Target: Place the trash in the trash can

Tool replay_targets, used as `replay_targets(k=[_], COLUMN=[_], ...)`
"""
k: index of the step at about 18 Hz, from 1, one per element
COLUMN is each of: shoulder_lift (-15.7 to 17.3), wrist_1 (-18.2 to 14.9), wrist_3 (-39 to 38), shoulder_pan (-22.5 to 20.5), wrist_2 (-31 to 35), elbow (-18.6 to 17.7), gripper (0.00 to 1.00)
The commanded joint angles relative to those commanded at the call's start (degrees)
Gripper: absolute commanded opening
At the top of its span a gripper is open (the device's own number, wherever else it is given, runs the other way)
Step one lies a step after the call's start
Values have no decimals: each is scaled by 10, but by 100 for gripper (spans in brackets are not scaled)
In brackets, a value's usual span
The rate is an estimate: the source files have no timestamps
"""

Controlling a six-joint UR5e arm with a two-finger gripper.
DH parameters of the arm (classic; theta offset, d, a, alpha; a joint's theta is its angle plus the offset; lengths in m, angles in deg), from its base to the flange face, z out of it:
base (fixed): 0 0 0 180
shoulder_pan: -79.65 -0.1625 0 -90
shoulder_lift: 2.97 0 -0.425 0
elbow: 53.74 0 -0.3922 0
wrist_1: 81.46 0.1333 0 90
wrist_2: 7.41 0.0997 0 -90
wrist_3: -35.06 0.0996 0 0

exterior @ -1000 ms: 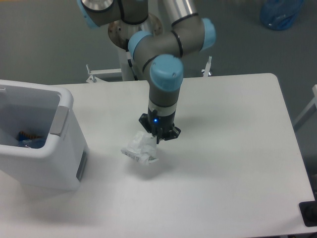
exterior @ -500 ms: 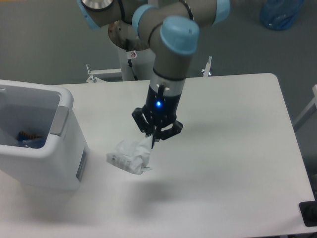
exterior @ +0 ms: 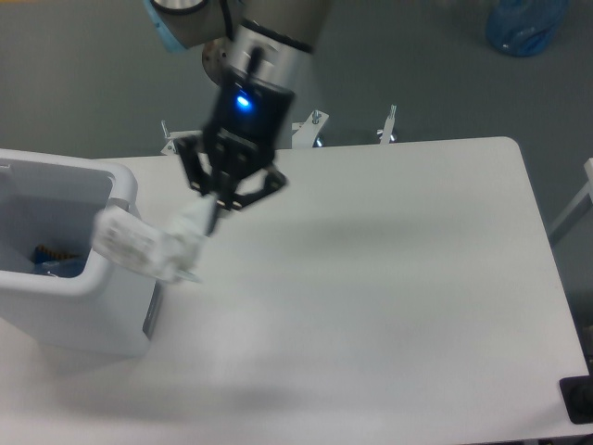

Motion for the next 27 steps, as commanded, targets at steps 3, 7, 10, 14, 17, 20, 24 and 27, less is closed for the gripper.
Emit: replay_targets(k=[3, 7, 10, 14, 17, 20, 24, 27], shoulder_lift=[1, -2, -1, 1, -6, -13, -47, -81], wrist_1=[4, 5, 5, 8, 11, 11, 51, 54], wrist_3=[2, 9, 9, 8, 7, 8, 10, 22], shoulder_pan=[40, 61, 61, 60, 58, 13, -58, -100], wrist_2=[2, 2, 2, 3, 3, 2, 64, 92], elbow=[-14, -25, -26, -24, -20, -20, -16, -15], gripper=[13, 100, 100, 100, 100, 100, 100, 100])
